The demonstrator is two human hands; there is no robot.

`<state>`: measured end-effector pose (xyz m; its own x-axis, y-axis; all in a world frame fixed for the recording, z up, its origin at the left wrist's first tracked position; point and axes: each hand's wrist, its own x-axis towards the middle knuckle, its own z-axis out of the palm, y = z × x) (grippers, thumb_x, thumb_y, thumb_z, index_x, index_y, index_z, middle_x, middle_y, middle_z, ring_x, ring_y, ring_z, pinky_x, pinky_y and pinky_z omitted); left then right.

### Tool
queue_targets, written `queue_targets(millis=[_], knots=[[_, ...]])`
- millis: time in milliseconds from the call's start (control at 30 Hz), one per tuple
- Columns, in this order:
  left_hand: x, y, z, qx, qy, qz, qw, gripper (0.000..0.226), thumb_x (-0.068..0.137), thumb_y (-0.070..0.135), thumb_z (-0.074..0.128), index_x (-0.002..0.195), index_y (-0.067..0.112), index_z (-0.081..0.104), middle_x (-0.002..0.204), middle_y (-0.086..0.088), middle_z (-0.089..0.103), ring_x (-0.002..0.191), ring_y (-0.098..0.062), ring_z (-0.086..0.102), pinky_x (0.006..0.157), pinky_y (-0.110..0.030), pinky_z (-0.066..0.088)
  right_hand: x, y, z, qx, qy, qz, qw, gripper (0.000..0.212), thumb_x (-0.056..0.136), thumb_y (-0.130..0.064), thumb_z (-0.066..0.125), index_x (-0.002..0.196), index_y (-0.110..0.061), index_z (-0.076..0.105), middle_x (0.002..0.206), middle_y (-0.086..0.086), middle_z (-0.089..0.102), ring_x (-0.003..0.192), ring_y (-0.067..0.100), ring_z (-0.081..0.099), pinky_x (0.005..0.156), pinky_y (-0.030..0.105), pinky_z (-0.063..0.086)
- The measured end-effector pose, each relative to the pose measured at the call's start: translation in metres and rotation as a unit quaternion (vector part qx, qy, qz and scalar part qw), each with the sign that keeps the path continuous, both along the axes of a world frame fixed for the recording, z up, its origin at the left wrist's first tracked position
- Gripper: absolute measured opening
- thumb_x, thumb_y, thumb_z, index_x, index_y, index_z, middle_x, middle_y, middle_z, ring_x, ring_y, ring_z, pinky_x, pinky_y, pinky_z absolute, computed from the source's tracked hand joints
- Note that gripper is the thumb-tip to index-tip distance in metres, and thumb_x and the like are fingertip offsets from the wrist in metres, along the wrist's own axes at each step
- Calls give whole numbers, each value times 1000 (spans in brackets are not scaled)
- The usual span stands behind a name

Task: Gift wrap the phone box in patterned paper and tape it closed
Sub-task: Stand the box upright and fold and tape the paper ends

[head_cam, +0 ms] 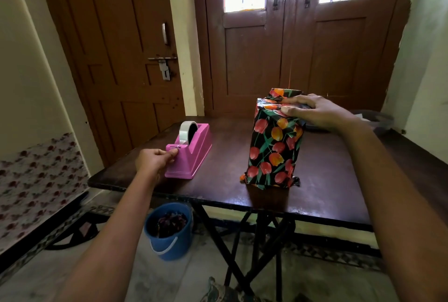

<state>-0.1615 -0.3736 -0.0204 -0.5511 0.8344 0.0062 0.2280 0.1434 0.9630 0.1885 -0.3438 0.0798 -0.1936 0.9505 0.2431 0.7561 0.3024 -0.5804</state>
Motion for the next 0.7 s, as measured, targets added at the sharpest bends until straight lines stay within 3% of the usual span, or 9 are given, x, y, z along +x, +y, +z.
queue_targets(millis=[133,267,333,433,533,600,700], knots=[[-2,-2,6,-27,148,-14,988,18,80,26,71,73,13,63,77,-3,62,70,-14,54,54,-26,40,1,-3,1,1,-1,1,1000,53,82,-56,52,131,-37,47,142,8,31,128,30,32,95,39,34],[-13,-10,20,-83,241,-39,966,25,77,32,74,69,11,63,72,-5,61,72,-19,55,65,-32,44,-1,-5,2,-4,9,8,1000,56,79,-58,52,131,-37,48,143,6,31,129,30,32,95,38,34],[-11,-19,31,-74,218,-81,970,22,81,29,70,72,10,64,73,-5,60,70,-17,52,61,-30,41,-2,-7,4,-6,10,11,1000,62,74,-62,51,131,-36,48,142,6,31,129,30,32,95,38,34],[12,-28,58,6,98,-183,978,17,89,24,59,82,10,65,78,-5,62,68,-15,53,61,-24,42,-2,-9,7,-2,-2,14,1000,58,79,-57,53,132,-35,47,142,7,32,128,29,33,91,33,33],[53,-24,91,75,38,-247,965,17,90,24,57,81,13,65,65,1,59,57,-9,48,54,-18,40,0,-12,9,3,-5,25,1000,53,82,-51,57,131,-33,48,139,6,34,125,25,36,88,29,34],[87,-12,113,104,27,-306,946,17,90,25,57,79,16,66,62,4,57,56,-6,46,53,-17,38,2,-15,9,1,8,31,999,52,81,-50,59,130,-32,50,135,5,36,123,23,38,92,31,38],[133,9,140,106,96,-402,904,16,87,29,62,77,19,68,62,6,58,54,-4,46,51,-15,38,4,-16,5,-4,25,36,999,53,80,-51,61,129,-32,51,132,3,37,121,22,39,101,37,39]])
